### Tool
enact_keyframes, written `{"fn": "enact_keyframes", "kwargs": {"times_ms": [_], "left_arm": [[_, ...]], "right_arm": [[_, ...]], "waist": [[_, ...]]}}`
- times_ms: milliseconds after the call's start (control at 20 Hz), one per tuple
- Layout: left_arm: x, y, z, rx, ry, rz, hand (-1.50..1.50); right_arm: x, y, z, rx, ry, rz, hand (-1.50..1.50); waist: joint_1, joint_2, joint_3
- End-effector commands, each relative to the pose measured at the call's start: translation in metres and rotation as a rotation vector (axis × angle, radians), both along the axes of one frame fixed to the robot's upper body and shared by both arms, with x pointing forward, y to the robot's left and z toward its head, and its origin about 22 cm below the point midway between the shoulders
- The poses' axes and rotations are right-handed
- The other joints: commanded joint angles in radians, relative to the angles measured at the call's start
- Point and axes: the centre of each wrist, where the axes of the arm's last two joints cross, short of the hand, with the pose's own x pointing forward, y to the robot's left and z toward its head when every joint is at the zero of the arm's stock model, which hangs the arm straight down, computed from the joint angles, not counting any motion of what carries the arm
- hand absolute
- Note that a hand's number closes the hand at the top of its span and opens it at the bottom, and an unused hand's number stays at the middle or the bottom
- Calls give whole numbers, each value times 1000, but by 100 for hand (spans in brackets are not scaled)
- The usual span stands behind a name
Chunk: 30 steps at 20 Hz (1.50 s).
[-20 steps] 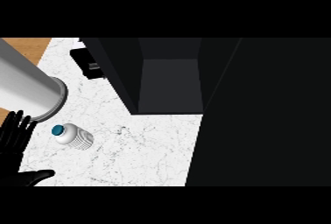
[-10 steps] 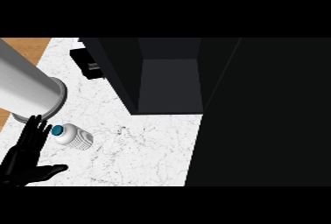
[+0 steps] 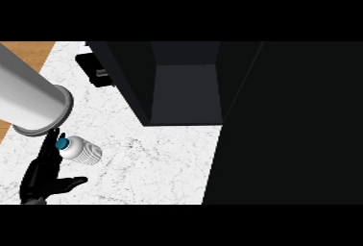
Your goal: Pick up the bottled water, place it into the cabinet and close the cabinet
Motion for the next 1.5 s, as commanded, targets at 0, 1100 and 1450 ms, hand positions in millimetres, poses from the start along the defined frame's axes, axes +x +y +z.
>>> {"fn": "enact_keyframes", "kwargs": {"times_ms": [0, 1100, 1450], "left_arm": [[-5, 8, -17, -9, -18, 17, -150], [34, -30, -32, -108, -176, -36, 150], [50, -47, -25, 190, -290, -69, 150]], "right_arm": [[-14, -3, 11, -52, -63, -48, -150], [-14, -9, 15, -32, -61, -65, -150], [-19, -18, 19, -40, -66, -65, -150]], "waist": [[0, 1, 0], [1, 1, 0], [-9, 2, -1]]}}
